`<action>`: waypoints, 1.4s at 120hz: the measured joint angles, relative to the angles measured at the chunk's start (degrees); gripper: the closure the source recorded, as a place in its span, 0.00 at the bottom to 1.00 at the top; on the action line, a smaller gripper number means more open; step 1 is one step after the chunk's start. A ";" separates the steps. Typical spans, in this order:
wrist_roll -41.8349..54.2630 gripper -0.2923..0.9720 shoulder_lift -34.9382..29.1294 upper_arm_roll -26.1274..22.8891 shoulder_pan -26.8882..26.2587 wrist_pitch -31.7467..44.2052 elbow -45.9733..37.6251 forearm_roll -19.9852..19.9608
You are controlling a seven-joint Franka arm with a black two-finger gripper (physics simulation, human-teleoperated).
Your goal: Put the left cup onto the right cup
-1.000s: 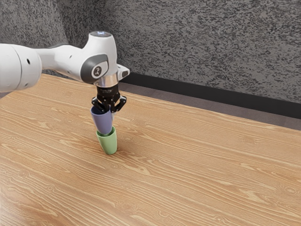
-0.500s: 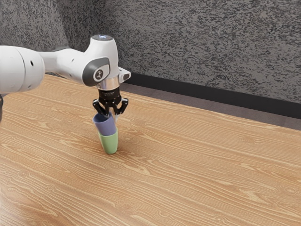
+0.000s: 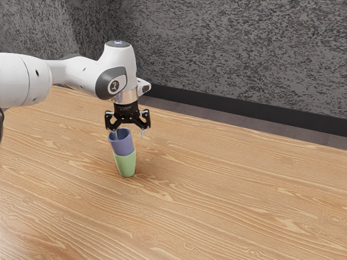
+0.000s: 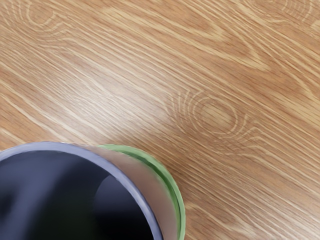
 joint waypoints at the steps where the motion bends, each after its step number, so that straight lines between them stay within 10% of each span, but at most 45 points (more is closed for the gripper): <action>1: 0.01 0.27 -0.01 0.00 0.00 0.00 0.00 0.00; 168: 2.70 0.23 -13.96 -0.08 -0.14 -7.95 0.00 -0.51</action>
